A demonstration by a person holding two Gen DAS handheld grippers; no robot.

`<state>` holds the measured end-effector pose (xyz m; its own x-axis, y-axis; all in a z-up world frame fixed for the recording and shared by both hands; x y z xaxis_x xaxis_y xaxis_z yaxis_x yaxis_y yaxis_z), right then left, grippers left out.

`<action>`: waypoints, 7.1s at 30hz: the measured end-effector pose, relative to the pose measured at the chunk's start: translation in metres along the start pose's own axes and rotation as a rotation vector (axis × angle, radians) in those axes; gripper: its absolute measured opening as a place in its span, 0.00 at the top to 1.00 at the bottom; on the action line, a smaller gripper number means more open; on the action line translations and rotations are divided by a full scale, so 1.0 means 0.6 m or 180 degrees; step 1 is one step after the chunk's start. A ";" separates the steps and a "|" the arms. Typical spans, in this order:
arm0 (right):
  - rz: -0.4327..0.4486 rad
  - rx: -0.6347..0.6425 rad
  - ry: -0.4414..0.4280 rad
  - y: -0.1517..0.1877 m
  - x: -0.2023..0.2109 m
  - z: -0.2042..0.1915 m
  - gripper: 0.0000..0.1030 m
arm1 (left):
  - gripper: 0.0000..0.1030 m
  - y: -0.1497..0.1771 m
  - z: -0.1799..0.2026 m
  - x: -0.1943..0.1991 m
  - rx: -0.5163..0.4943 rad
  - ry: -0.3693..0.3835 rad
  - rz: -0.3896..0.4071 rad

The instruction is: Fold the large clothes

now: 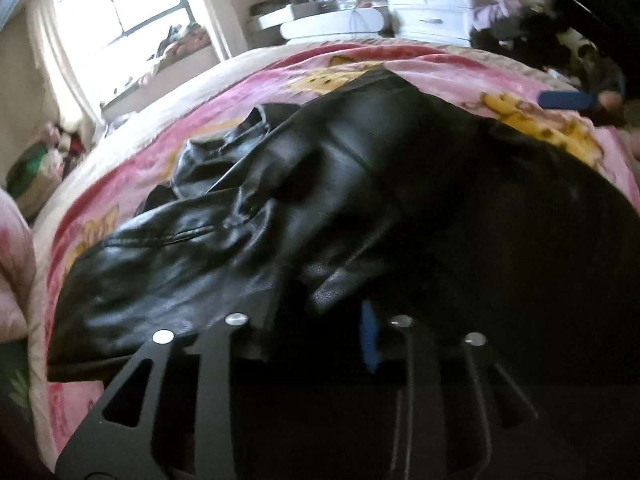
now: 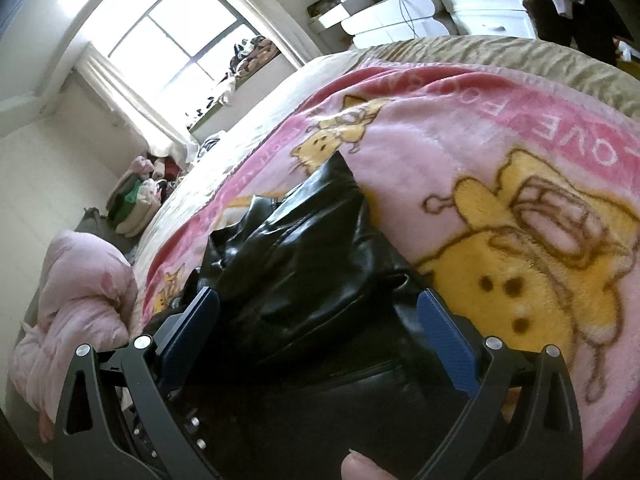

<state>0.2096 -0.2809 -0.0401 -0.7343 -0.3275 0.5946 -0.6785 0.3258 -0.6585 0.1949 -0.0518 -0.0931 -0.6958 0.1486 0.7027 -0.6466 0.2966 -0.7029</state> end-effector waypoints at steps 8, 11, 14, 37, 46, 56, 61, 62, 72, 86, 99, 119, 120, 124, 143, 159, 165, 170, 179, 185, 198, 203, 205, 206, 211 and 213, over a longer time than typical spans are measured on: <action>-0.0326 -0.0013 -0.0374 0.016 -0.044 -0.028 0.04 | 0.09 -0.013 0.018 0.048 0.0027 0.0424 0.0037; -0.0550 0.0070 -0.0604 0.028 -0.077 -0.069 0.04 | 0.09 -0.024 0.017 0.070 -0.0036 0.0293 0.0141; -0.0736 0.0187 -0.0684 0.037 -0.108 -0.104 0.11 | 0.09 -0.047 -0.034 0.088 0.0086 0.0096 0.0247; 0.0241 0.2223 -0.0506 -0.115 -0.019 -0.311 0.92 | 0.10 0.023 -0.482 0.083 0.3330 -0.0161 0.0413; 0.0091 0.2284 -0.0210 -0.102 -0.041 -0.235 0.92 | 0.75 -0.008 -0.380 0.018 0.2749 0.0063 0.0252; -0.0049 0.2107 -0.0143 -0.084 -0.058 -0.186 0.92 | 0.81 0.025 -0.323 -0.053 0.2449 0.0122 -0.0311; -0.0192 0.2080 -0.0020 -0.070 -0.082 -0.171 0.92 | 0.81 0.042 -0.321 -0.068 0.2497 0.0192 -0.0420; -0.0228 0.2080 0.0023 -0.068 -0.088 -0.167 0.92 | 0.81 0.043 -0.319 -0.070 0.2483 0.0176 -0.0426; -0.0590 0.1790 0.0384 -0.044 -0.139 -0.092 0.73 | 0.81 0.041 -0.316 -0.071 0.2452 0.0130 -0.0432; -0.0282 0.2098 0.0379 -0.063 -0.142 -0.164 0.52 | 0.81 0.042 -0.317 -0.071 0.2449 0.0135 -0.0432; -0.1111 0.2175 0.0610 0.029 -0.292 -0.112 0.64 | 0.81 0.041 -0.316 -0.071 0.2467 0.0160 -0.0432; -0.0425 0.2467 0.0197 -0.012 -0.130 -0.161 0.52 | 0.93 -0.053 -0.373 -0.036 0.2493 0.0208 -0.0051; -0.0409 0.2444 0.0171 -0.012 -0.127 -0.161 0.52 | 0.93 -0.057 -0.365 -0.044 0.2470 0.0230 -0.0086; -0.0415 0.2403 0.0054 -0.002 -0.128 -0.169 0.52 | 0.93 -0.049 -0.339 -0.089 0.2310 0.0138 -0.0345; -0.1172 0.2440 0.0235 0.085 -0.240 -0.124 0.44 | 1.00 0.015 -0.359 -0.151 0.2452 0.0087 -0.0536; -0.0945 0.2268 -0.0075 0.075 -0.198 -0.158 0.15 | 1.00 0.010 -0.335 -0.120 0.2257 -0.0101 -0.0435; -0.0890 0.2189 -0.0153 0.067 -0.189 -0.160 0.11 | 0.87 0.001 -0.322 -0.104 0.2220 -0.0125 -0.0430; -0.0824 0.2171 -0.0159 0.059 -0.179 -0.163 0.09 | 0.49 -0.007 -0.311 -0.084 0.2236 -0.0067 -0.0391; -0.0701 0.2083 -0.0186 0.035 -0.160 -0.162 0.07 | 0.09 -0.031 -0.290 -0.044 0.2204 -0.0102 -0.0300; -0.0643 0.2024 -0.0222 0.023 -0.148 -0.163 0.06 | 0.09 -0.035 -0.285 -0.031 0.2194 -0.0146 -0.0304; -0.0443 0.1970 -0.0270 0.002 -0.110 -0.175 0.06 | 0.09 -0.041 -0.254 0.038 0.2216 -0.0018 -0.0162; -0.0338 0.1968 -0.0304 -0.008 -0.089 -0.186 0.06 | 0.09 -0.050 -0.236 0.067 0.2140 -0.0021 -0.0051; -0.0302 0.1996 -0.0306 -0.009 -0.080 -0.191 0.06 | 0.09 -0.054 -0.229 0.080 0.2118 -0.0002 0.0000; -0.0283 0.2016 -0.0307 -0.010 -0.074 -0.193 0.06 | 0.09 -0.055 -0.227 0.083 0.2107 0.0001 0.0017; -0.0168 0.2104 -0.0249 -0.015 -0.046 -0.192 0.06 | 0.09 -0.058 -0.218 0.106 0.2109 0.0020 0.0097; -0.0132 0.2109 -0.0234 -0.015 -0.034 -0.188 0.06 | 0.09 -0.060 -0.215 0.117 0.2113 0.0040 0.0135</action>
<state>0.2282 -0.1774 0.0058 -0.6885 -0.3953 0.6080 -0.5320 -0.2945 -0.7939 0.2095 0.0695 -0.0044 -0.7238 0.1594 0.6713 -0.6768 -0.3532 -0.6459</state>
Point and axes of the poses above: each gripper's, at about its wrist camera, not at the fingertips, and x roughly against the way its jaws point, z to its right, y to its underside, the point moved 8 cm from there along -x, roughly the way its jaws point, and after that the axes turned 12 degrees about x, right-handed, at the moved point
